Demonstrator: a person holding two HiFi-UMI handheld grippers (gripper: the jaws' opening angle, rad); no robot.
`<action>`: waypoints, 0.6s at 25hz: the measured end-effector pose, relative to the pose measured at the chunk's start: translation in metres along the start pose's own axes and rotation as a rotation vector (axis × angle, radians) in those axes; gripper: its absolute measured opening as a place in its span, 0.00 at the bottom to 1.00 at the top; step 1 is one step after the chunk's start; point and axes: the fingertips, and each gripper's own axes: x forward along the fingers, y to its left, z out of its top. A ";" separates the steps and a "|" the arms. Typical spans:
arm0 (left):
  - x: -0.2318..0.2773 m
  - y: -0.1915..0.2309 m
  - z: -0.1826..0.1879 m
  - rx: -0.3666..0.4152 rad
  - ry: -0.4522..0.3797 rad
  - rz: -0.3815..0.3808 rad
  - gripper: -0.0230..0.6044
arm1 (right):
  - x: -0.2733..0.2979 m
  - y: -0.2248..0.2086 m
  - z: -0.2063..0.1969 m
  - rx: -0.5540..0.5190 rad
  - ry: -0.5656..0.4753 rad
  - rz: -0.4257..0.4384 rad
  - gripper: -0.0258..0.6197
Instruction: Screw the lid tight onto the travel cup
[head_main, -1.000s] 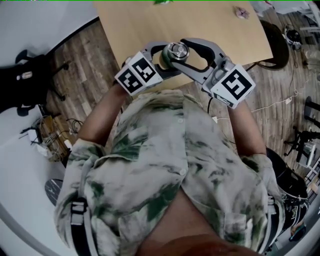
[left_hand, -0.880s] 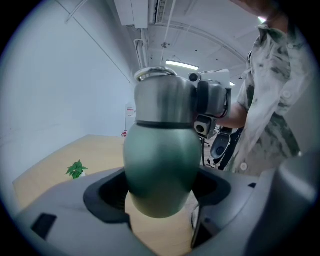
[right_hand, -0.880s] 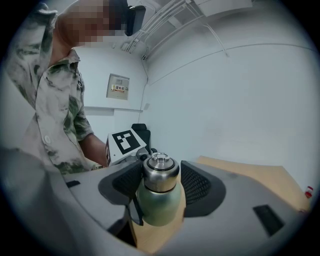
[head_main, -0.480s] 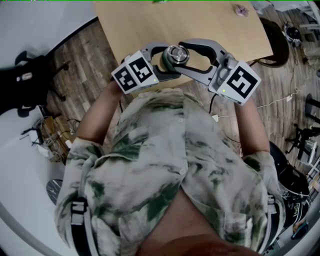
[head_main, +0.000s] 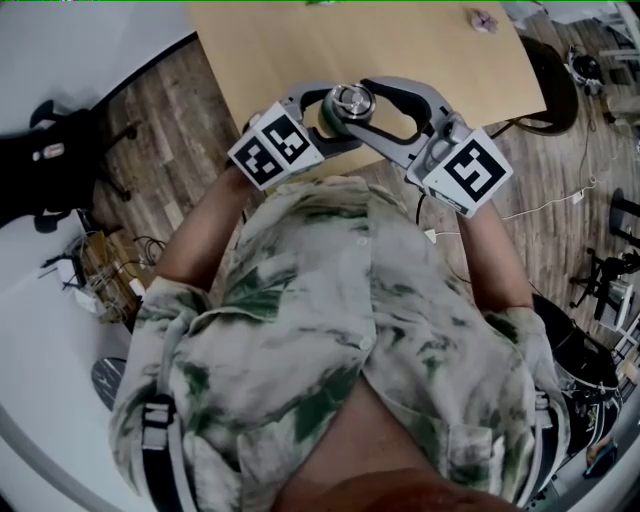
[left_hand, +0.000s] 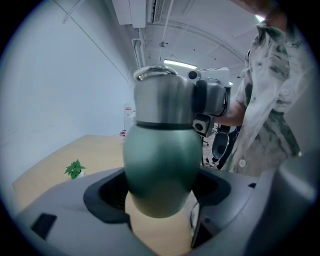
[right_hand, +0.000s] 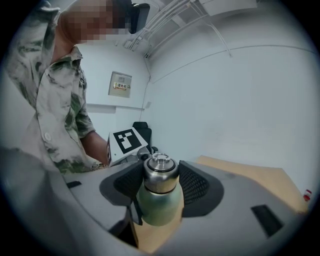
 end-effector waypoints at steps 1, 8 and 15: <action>0.000 0.000 -0.001 0.000 0.003 0.005 0.64 | 0.000 0.000 -0.001 0.002 0.002 -0.003 0.42; -0.002 0.008 -0.005 -0.019 0.001 0.039 0.64 | 0.000 -0.003 -0.006 0.026 -0.002 -0.022 0.43; -0.009 0.027 -0.005 -0.043 -0.006 0.083 0.64 | -0.017 -0.023 -0.013 0.071 -0.015 -0.092 0.36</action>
